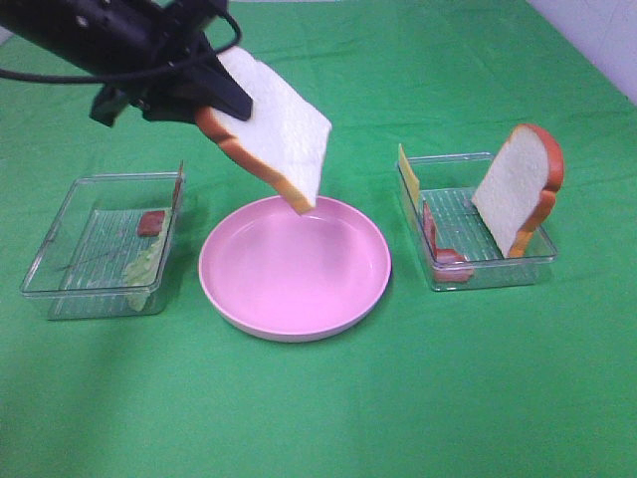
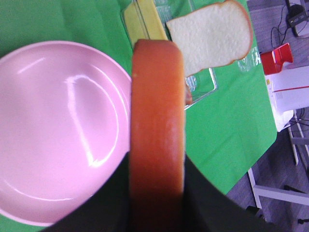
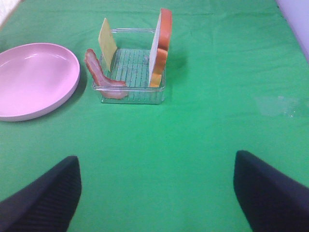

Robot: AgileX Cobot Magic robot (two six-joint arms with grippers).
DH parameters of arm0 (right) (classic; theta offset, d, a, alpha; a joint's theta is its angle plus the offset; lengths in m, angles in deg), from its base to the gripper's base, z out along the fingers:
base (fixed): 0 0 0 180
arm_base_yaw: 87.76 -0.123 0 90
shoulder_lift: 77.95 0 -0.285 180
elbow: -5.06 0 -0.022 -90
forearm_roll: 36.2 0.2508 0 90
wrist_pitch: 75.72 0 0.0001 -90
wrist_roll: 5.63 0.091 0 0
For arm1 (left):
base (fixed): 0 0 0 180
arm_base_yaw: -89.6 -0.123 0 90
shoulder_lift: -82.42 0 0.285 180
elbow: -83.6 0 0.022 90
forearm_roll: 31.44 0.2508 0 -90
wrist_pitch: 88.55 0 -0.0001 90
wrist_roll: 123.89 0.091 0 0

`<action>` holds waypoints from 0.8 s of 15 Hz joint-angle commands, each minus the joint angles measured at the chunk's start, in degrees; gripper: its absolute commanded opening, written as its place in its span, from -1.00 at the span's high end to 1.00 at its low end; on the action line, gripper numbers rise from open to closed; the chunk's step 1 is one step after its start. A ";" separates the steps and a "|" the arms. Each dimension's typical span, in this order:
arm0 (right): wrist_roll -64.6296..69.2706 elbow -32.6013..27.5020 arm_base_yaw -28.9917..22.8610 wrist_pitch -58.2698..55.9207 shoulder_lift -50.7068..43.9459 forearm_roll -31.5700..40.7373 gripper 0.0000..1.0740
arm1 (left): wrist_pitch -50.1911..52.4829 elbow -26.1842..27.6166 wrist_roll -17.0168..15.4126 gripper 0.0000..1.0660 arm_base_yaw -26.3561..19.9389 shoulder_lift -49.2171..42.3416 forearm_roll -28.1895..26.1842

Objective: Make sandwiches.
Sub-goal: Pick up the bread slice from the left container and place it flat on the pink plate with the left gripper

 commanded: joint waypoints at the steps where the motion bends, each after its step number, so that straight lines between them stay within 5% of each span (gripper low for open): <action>1: 0.63 -0.11 0.34 0.06 -0.92 -0.17 -0.50 | 4.07 0.34 0.52 1.00 3.78 5.04 -1.26; 7: 0.63 -0.11 0.34 0.06 -0.92 -0.17 -0.50 | 10.77 0.34 0.00 1.00 8.42 14.15 -2.98; 10: 0.63 -0.11 0.34 0.06 -0.92 -0.17 -0.50 | 10.77 0.34 -2.92 1.00 8.42 15.87 -3.55; 12: 0.63 -0.11 0.34 0.06 -0.92 -0.17 -0.50 | 10.60 0.34 -2.92 0.77 8.42 15.87 -3.55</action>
